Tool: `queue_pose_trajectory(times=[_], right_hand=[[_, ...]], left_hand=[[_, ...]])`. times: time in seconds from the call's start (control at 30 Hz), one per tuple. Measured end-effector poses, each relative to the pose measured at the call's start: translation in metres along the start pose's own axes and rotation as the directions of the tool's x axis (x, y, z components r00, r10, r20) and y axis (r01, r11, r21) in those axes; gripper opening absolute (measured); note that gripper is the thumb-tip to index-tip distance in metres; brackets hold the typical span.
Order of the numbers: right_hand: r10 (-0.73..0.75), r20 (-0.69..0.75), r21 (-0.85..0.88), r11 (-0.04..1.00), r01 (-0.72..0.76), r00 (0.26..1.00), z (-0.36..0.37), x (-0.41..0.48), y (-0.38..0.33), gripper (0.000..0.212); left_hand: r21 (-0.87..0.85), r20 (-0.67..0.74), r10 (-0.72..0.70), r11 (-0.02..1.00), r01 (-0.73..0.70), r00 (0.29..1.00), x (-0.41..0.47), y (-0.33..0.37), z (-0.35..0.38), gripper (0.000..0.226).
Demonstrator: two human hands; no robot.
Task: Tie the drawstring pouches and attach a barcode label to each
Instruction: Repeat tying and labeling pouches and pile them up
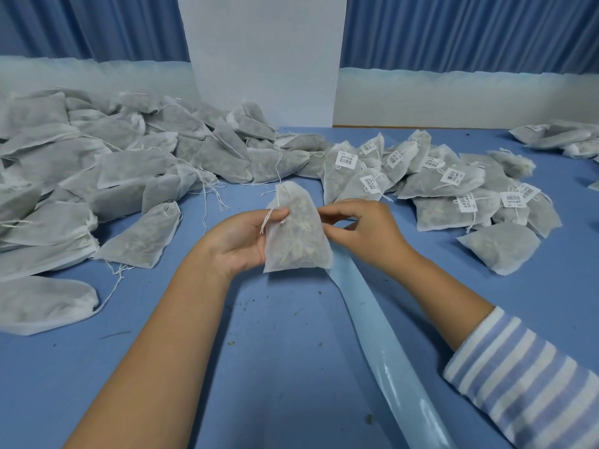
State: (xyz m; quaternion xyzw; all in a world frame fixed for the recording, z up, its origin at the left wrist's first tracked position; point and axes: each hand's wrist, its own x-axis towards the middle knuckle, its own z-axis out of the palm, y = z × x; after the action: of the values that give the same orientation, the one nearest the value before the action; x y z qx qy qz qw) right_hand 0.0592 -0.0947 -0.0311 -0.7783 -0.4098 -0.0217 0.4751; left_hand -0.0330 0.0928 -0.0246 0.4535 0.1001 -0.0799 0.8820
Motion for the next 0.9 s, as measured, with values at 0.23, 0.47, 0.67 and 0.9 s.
queue_pose_trajectory(times=[0.23, 0.47, 0.67, 0.9], right_hand=[[0.029, -0.016, 0.08, 0.996, -0.028, 0.999, -0.003, 0.002, -0.004, 0.021], [-0.113, -0.073, -0.041, 0.993, 0.11, 0.991, -0.004, 0.001, -0.003, 0.013], [-0.438, -0.107, -0.411, 0.837, 0.361, 0.893, -0.003, -0.004, 0.001, 0.009], [-0.645, -0.119, -0.614, 0.646, 0.454, 0.755, -0.004, -0.002, 0.004, 0.007]], left_hand=[[-0.037, 0.037, 0.009, 0.999, -0.008, 0.999, 0.001, -0.001, -0.001, 0.043], [-0.055, 0.004, 0.025, 0.998, -0.025, 1.0, 0.006, -0.002, -0.009, 0.027], [-0.058, -0.002, 0.044, 0.997, -0.044, 0.999, 0.007, -0.003, -0.009, 0.027], [-0.101, -0.072, 0.063, 0.992, -0.07, 0.995, 0.007, -0.002, -0.003, 0.025]])
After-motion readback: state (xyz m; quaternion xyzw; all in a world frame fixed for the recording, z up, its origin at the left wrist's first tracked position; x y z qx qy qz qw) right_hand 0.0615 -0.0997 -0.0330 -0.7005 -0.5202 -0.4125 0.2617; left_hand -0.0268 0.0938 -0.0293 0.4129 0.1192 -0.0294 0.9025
